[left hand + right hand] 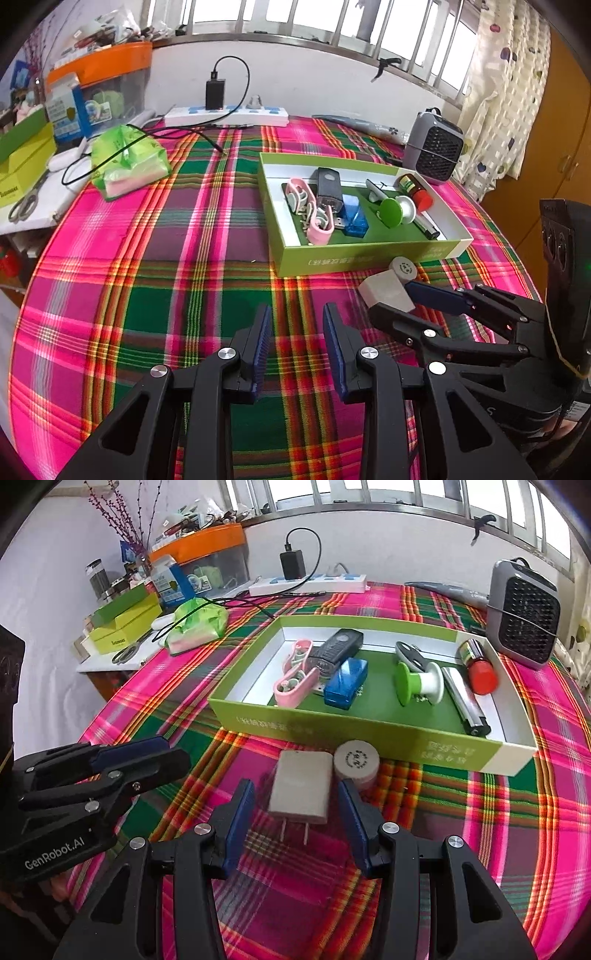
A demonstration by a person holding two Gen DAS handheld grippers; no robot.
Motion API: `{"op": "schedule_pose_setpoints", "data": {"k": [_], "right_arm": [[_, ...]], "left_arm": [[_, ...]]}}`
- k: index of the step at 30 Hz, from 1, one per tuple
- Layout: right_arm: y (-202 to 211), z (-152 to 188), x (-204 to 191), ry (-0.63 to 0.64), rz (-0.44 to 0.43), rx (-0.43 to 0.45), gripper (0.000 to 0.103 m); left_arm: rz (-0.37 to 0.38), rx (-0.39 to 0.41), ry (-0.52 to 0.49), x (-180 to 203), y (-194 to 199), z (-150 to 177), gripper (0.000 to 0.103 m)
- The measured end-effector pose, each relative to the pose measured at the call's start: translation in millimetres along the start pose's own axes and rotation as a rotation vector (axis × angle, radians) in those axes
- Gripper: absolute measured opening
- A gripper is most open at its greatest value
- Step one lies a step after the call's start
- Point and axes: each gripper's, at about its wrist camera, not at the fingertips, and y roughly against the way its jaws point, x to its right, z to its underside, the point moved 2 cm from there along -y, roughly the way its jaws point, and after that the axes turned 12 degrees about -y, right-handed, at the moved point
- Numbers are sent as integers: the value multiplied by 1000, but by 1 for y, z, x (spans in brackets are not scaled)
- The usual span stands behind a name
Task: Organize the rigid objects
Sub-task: 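Close the right tool on the white plug charger while the left tool nears the round container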
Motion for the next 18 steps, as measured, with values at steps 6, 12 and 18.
{"op": "schedule_pose_setpoints", "data": {"k": [6, 12, 18], "right_arm": [[-8, -1, -7, 29, 33, -15, 48], [-14, -2, -8, 20, 56, -28, 48], [-14, -2, -8, 27, 63, -23, 48]], "left_arm": [[10, -1, 6, -1, -2, 1, 28], [9, -8, 5, -1, -5, 1, 28], [10, -17, 6, -1, -9, 0, 28]]}}
